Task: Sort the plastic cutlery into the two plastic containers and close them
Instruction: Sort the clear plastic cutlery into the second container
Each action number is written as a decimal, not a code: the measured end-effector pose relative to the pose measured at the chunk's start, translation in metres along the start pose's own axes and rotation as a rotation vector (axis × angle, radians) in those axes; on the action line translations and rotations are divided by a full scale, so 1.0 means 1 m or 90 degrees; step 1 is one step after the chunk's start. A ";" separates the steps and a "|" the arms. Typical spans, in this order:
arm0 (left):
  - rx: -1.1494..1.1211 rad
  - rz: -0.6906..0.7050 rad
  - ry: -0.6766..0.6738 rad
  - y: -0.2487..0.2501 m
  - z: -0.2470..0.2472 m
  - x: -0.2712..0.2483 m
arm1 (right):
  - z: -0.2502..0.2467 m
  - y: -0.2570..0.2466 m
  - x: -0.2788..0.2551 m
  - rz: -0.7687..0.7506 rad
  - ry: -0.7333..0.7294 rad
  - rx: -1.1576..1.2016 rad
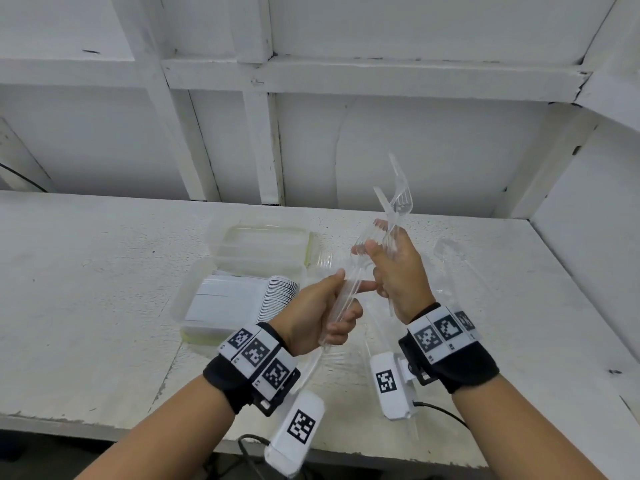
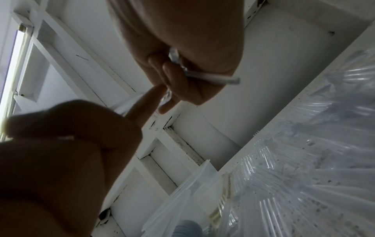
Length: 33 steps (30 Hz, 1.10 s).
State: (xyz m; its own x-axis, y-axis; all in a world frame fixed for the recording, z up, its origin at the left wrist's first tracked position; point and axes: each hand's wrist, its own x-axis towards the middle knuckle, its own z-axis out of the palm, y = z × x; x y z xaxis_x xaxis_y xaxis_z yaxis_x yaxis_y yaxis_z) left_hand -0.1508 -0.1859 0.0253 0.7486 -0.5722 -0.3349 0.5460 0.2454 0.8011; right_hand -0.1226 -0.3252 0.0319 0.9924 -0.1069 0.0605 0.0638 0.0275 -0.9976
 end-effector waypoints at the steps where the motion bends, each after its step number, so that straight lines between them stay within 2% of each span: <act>1: -0.007 0.004 -0.005 0.000 0.000 0.000 | -0.001 -0.001 0.001 -0.002 -0.016 -0.008; 8: -0.085 0.057 -0.046 0.008 0.009 -0.004 | 0.000 -0.006 0.003 0.005 -0.102 0.037; 12: -0.097 0.050 -0.087 0.010 0.001 0.003 | 0.000 -0.008 0.004 -0.010 -0.134 0.052; 15: -0.025 0.045 -0.027 0.013 0.000 0.003 | -0.002 -0.013 0.004 -0.002 -0.129 -0.004; 19: 0.037 0.120 0.090 0.018 -0.004 0.007 | -0.004 -0.013 0.002 0.032 -0.057 -0.051; 23: 0.012 0.170 0.189 0.012 -0.004 0.011 | -0.002 -0.001 -0.007 0.000 -0.028 -0.140; 29: 0.006 0.180 0.210 0.004 0.001 0.012 | 0.003 0.013 -0.019 -0.090 -0.002 -0.224; 33: -0.001 0.186 0.224 0.003 0.004 0.012 | 0.003 0.015 -0.023 -0.113 0.010 -0.282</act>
State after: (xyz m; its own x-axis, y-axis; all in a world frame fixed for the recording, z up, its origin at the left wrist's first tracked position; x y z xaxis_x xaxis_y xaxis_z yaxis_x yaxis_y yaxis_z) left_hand -0.1414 -0.1949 0.0256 0.9534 -0.1777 -0.2440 0.2936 0.3584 0.8862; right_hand -0.1446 -0.3193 0.0161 0.9683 -0.0868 0.2341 0.1778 -0.4189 -0.8905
